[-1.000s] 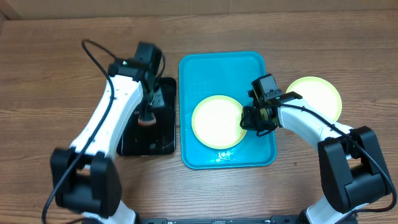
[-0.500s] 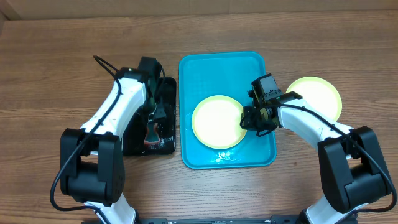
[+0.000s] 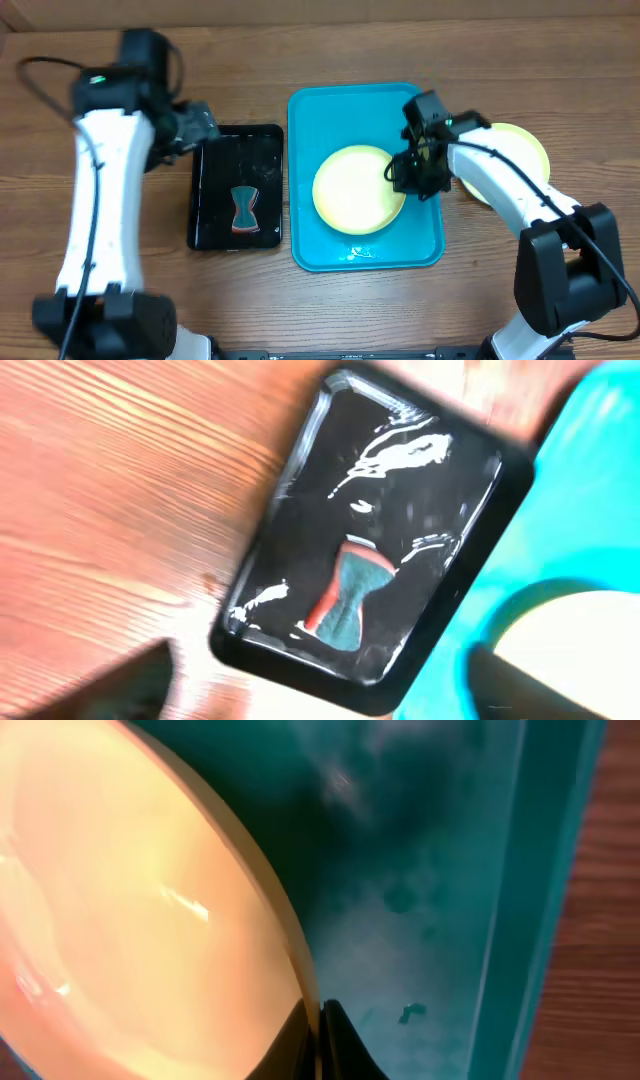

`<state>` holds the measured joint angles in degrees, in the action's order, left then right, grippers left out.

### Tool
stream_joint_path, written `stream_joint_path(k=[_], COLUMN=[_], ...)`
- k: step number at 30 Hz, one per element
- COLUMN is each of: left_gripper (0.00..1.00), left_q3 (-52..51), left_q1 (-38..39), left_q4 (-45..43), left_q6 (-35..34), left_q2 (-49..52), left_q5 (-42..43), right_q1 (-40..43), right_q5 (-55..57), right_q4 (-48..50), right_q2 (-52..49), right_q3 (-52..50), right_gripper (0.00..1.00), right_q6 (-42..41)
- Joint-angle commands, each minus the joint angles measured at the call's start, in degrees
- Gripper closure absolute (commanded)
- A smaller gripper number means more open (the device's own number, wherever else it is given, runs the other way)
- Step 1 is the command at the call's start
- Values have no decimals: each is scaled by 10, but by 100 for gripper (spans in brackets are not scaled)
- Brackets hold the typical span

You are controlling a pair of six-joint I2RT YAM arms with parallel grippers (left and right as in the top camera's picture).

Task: Clean dirty plates on tray and stack at the side
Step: 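Return the sponge to the black tray, open and withdraw the left gripper, then lift the cleaned yellow plate with the right gripper over the black tray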

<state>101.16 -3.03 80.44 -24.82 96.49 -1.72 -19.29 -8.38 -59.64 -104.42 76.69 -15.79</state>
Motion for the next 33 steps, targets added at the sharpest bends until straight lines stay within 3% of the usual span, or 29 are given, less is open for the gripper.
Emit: stream_joint_path(k=[1, 7, 19, 33], left_gripper=[0, 0, 0, 0], left_q3=[16, 16, 15, 15], left_q1=[-32, -61, -60, -60], left_q4=[7, 25, 35, 35], left_q6=[4, 4, 4, 4], left_q2=[-42, -58, -57, -57], left_q5=[3, 0, 1, 1], right_q1=[-16, -87, -298, -381], right_q5=[24, 61, 331, 538], right_q4=[-29, -21, 161, 189], right_q2=[0, 0, -39, -39], right_q3=[85, 176, 179, 179], right_gripper=[96, 96, 96, 96], right_q6=[28, 68, 74, 103])
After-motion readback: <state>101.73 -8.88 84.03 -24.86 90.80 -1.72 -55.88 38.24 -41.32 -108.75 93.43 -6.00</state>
